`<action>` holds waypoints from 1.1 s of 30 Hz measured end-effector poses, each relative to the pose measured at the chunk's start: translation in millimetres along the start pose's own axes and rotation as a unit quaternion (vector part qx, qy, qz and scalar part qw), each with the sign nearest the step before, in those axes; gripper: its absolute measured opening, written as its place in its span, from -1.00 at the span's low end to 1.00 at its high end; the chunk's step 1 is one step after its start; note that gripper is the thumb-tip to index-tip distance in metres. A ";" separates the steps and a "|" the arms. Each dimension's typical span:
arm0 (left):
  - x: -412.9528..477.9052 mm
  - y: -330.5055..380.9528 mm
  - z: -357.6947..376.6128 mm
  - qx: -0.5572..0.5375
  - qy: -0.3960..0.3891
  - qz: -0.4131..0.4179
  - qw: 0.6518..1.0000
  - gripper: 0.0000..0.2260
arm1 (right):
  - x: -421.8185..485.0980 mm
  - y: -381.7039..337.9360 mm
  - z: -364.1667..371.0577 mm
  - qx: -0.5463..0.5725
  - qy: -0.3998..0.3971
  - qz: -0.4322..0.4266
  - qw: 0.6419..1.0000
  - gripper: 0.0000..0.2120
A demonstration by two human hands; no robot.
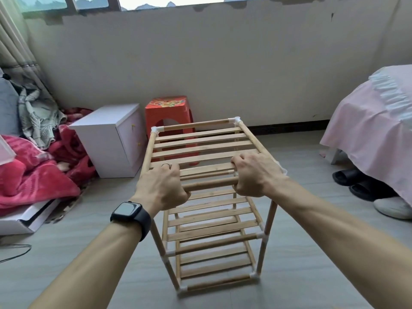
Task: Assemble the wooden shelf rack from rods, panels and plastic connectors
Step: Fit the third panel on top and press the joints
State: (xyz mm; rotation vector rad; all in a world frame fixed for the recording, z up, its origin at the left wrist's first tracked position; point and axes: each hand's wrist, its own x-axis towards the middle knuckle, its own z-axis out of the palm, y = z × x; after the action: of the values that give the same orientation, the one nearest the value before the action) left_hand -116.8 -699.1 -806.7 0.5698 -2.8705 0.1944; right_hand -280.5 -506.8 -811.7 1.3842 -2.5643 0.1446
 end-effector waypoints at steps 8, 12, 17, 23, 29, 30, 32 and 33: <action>12.6 -4.7 6.9 0.035 0.028 0.014 0.999 -0.76 | 7.6 1.9 9.3 -0.020 0.032 0.001 0.999 -0.86; 14.6 -0.5 5.4 0.029 0.026 0.008 0.999 -0.70 | 11.7 8.8 11.0 -0.005 0.021 0.006 1.000 -0.81; 4.9 -13.9 2.7 0.056 0.005 0.025 0.998 -0.60 | 11.0 11.1 11.0 0.013 0.000 0.027 1.000 -0.65; 1.1 -27.2 7.5 0.059 0.043 0.008 0.997 -0.76 | 12.1 0.4 8.7 0.027 -0.018 0.001 0.999 -0.72; 5.0 -26.0 8.0 0.077 0.028 0.012 0.997 -0.80 | 9.0 -1.4 10.7 0.032 -0.002 0.019 0.999 -0.80; 5.9 -26.8 8.3 0.077 0.030 0.014 0.996 -0.79 | 9.4 -2.4 9.4 0.034 -0.007 0.023 0.999 -0.81; 6.5 -29.3 8.6 0.071 0.037 0.015 0.997 -0.79 | 9.2 -5.8 6.0 0.036 -0.026 0.040 0.998 -0.81; 6.7 -31.2 8.7 0.071 0.041 0.010 0.997 -0.80 | 8.7 -10.3 3.9 0.039 -0.031 0.054 0.997 -0.81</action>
State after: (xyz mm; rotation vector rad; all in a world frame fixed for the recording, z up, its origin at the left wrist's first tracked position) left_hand -112.2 -731.6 -810.9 0.5441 -2.7992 0.4176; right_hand -277.0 -520.3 -813.5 1.2952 -2.7141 0.2250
